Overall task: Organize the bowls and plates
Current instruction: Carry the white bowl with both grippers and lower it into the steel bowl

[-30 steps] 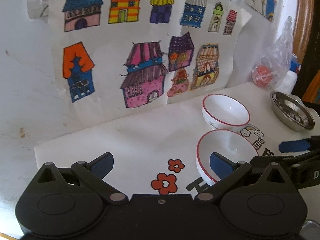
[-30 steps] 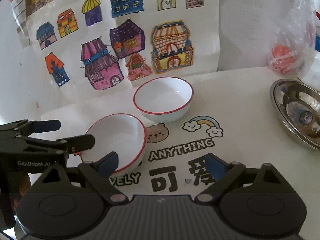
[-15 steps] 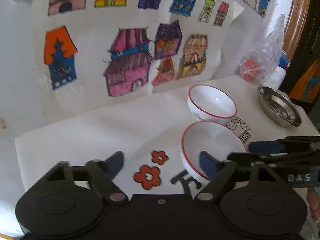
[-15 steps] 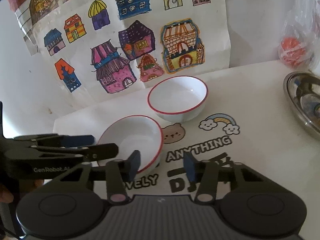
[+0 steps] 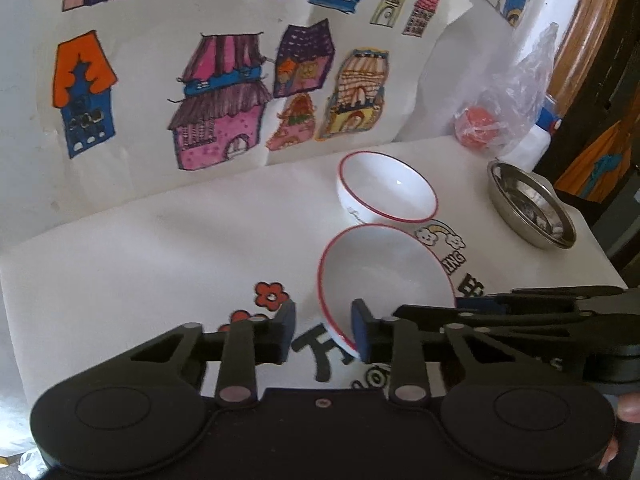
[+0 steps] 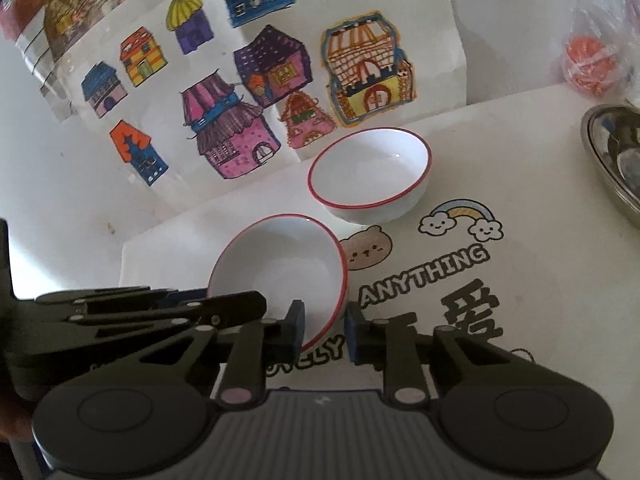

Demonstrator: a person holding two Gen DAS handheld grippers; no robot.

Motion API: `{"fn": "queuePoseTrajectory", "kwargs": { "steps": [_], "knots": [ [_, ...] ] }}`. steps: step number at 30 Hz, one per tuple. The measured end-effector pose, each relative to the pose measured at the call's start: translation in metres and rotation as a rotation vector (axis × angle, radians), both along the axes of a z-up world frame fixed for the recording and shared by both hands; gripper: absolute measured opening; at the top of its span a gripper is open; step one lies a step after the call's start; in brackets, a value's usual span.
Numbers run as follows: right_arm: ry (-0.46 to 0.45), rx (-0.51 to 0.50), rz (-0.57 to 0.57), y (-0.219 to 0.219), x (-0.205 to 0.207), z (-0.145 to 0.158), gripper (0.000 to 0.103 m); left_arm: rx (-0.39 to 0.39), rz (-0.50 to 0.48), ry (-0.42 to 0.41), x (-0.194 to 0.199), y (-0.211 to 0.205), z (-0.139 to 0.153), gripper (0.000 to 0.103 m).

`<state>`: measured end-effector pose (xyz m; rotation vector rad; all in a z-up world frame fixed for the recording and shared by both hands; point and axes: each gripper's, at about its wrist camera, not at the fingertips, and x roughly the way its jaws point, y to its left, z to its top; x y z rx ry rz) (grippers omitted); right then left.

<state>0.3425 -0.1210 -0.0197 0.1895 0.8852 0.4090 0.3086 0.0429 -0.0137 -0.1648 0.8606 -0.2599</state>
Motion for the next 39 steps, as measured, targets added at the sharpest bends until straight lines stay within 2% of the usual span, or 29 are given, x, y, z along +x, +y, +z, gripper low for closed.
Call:
{"fn": "queuePoseTrajectory", "kwargs": {
  "steps": [1, 10, 15, 20, 31, 39],
  "knots": [
    [0.005, 0.011, -0.007, -0.001, 0.0, -0.001, 0.023, -0.008, -0.006, 0.007, 0.0, -0.001, 0.0, 0.023],
    [0.001, 0.01, -0.028, -0.003, -0.008, 0.001, 0.015, -0.041, 0.011, 0.003, -0.003, 0.001, 0.001, 0.015],
    [-0.017, 0.016, -0.034, -0.008, -0.018, 0.009, 0.014, -0.033, 0.011, 0.005, -0.009, -0.001, 0.004, 0.015],
    [-0.056, 0.014, -0.026, -0.013, -0.037, 0.03, 0.014, -0.045, 0.007, -0.02, -0.018, -0.003, 0.017, 0.015],
    [-0.065, 0.017, 0.007, -0.024, -0.091, 0.064, 0.015, -0.042, -0.045, -0.093, -0.07, -0.009, 0.06, 0.015],
    [-0.012, 0.001, 0.03, -0.03, -0.135, 0.074, 0.015, -0.03, -0.11, -0.081, -0.111, -0.013, 0.073, 0.015]
  ]
}}
